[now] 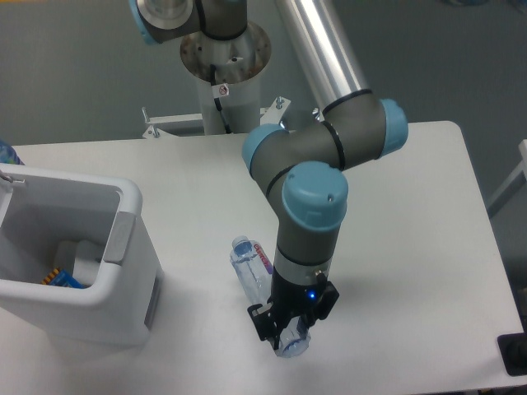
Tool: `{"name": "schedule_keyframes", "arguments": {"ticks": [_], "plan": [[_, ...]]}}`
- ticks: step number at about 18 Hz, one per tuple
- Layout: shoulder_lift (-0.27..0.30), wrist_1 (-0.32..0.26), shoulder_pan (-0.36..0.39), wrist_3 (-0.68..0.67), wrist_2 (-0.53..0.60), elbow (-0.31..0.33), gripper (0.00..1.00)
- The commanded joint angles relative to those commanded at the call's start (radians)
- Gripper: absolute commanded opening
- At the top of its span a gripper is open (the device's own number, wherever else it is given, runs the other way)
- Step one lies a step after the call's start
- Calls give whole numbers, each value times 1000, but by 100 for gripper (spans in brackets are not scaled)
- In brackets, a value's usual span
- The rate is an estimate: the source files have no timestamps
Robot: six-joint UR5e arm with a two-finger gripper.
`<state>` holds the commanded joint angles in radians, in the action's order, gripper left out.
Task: Place the trash in the trash can
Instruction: 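Lower the gripper and close it around the bottle's body, then lift the bottle and carry it over the trash bin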
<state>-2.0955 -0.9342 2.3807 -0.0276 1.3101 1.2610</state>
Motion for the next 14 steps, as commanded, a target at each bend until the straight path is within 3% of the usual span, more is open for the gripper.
{"name": "schedule_keyframes", "arguments": {"ticks": [7, 10, 14], "plan": [[86, 57, -9, 46, -118, -87, 45], [124, 103, -23, 81, -187, -91, 45], [183, 112, -29, 101, -262, -89, 45]]}}
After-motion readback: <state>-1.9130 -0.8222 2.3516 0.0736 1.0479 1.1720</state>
